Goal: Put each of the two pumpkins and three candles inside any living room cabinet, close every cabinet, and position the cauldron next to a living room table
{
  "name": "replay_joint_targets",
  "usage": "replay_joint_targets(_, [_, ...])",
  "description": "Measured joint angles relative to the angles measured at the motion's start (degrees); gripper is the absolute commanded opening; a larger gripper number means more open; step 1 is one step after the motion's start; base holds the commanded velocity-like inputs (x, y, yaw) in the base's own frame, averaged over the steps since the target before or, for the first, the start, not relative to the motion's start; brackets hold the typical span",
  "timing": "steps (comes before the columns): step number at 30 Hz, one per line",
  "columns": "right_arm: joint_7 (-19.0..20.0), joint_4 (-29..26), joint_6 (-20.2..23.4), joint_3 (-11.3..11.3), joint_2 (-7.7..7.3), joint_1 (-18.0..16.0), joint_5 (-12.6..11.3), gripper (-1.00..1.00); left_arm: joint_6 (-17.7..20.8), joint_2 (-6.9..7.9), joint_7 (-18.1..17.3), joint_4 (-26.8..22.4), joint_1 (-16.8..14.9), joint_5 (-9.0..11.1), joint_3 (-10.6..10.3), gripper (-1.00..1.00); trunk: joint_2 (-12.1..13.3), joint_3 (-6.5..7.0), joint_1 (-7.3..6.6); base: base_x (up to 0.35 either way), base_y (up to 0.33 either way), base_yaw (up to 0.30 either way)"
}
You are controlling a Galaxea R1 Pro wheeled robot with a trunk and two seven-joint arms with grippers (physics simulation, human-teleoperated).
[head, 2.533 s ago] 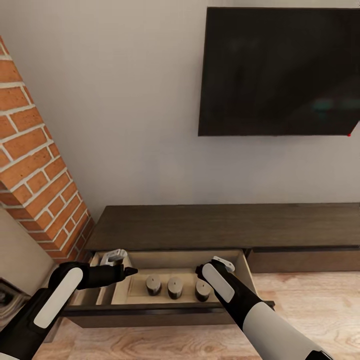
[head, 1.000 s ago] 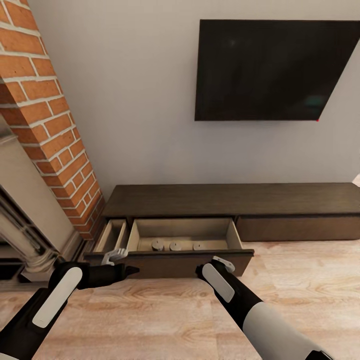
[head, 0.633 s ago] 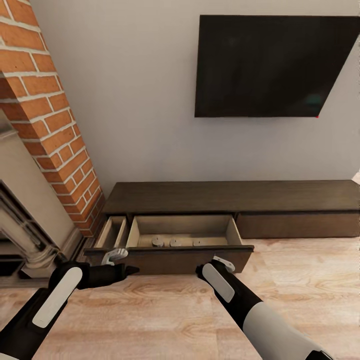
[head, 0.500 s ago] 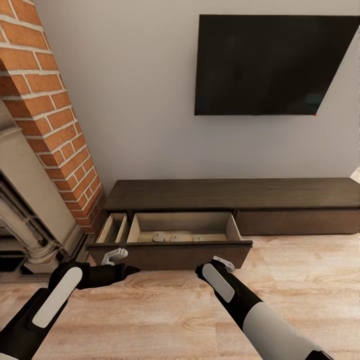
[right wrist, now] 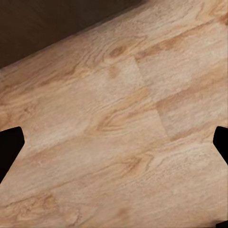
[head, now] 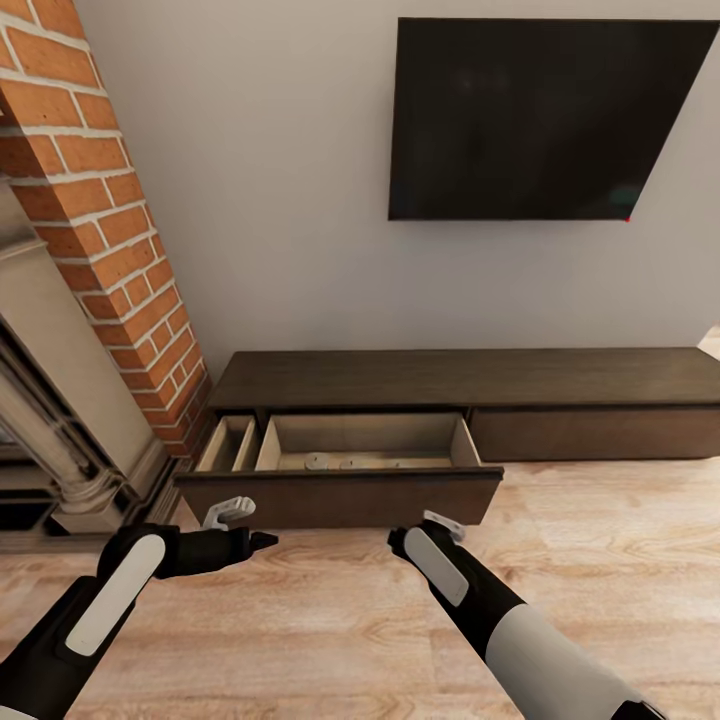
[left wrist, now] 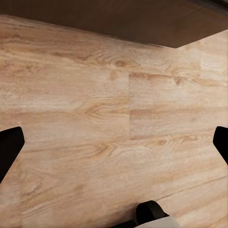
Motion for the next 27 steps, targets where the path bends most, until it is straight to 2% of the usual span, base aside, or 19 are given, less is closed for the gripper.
replay_joint_targets(3, [1.81,0.05,-0.11,0.17,-0.01,0.00,0.14,1.00,-0.22,-0.05,0.44,0.30,0.00,-0.38,-0.08,1.00,-1.20,-0.54,0.66,0.000,0.000,0.000])
replay_joint_targets(7, [3.16,0.23,-2.25,0.34,0.00,0.00,1.39,1.00,-0.65,-0.09,3.76,0.60,0.00,-1.65,0.06,1.00,-2.81,-1.26,1.54,0.000,0.000,0.000])
replay_joint_targets(9, [3.38,0.25,-3.19,0.45,-0.06,0.00,3.13,1.00,-2.47,-0.17,4.83,1.21,0.00,-1.86,-0.03,1.00,-3.61,-1.62,1.98,0.000,0.000,0.000])
replay_joint_targets(12, [3.65,0.23,-3.92,0.42,-0.39,0.00,5.40,1.00,-6.98,-0.89,5.24,4.66,-0.09,-2.44,-0.20,1.00,-4.81,-2.15,2.64,0.000,0.000,0.000])
replay_joint_targets(15, [6.56,0.33,-5.03,0.42,-0.55,0.16,6.28,1.00,-9.21,-1.52,5.41,5.84,-0.21,-5.40,-0.16,1.00,-6.02,-2.69,3.30,0.000,0.000,0.000])
replay_joint_targets(16, [7.47,0.39,-5.24,0.45,-0.58,0.23,6.47,1.00,-9.79,-2.22,5.44,6.02,-0.23,-7.61,-0.11,1.00,-6.42,-2.87,3.52,0.000,0.000,0.000])
replay_joint_targets(18, [8.82,0.49,-6.83,0.49,-0.53,0.31,8.39,1.00,-11.14,-4.03,5.46,6.15,-0.22,-12.42,0.11,1.00,-7.22,-3.23,3.96,0.000,0.000,0.000])
replay_joint_targets(21, [9.36,0.61,-11.30,0.54,-0.39,0.92,12.88,1.00,-13.17,-5.55,5.43,6.56,-0.19,-18.33,0.32,1.00,-8.42,-3.77,4.61,0.000,0.000,0.000])
replay_joint_targets(24, [9.53,0.66,-14.53,0.53,-0.45,3.00,16.05,1.00,-15.80,-6.05,5.40,6.80,-0.12,-20.60,0.34,1.00,-9.63,-4.31,5.27,0.000,0.000,0.000])
replay_joint_targets(27, [9.54,0.69,-15.49,0.52,-0.34,4.43,17.04,1.00,-17.12,-6.16,5.39,7.00,-0.10,-21.15,0.17,1.00,-10.83,-4.85,5.93,0.000,0.000,0.000])
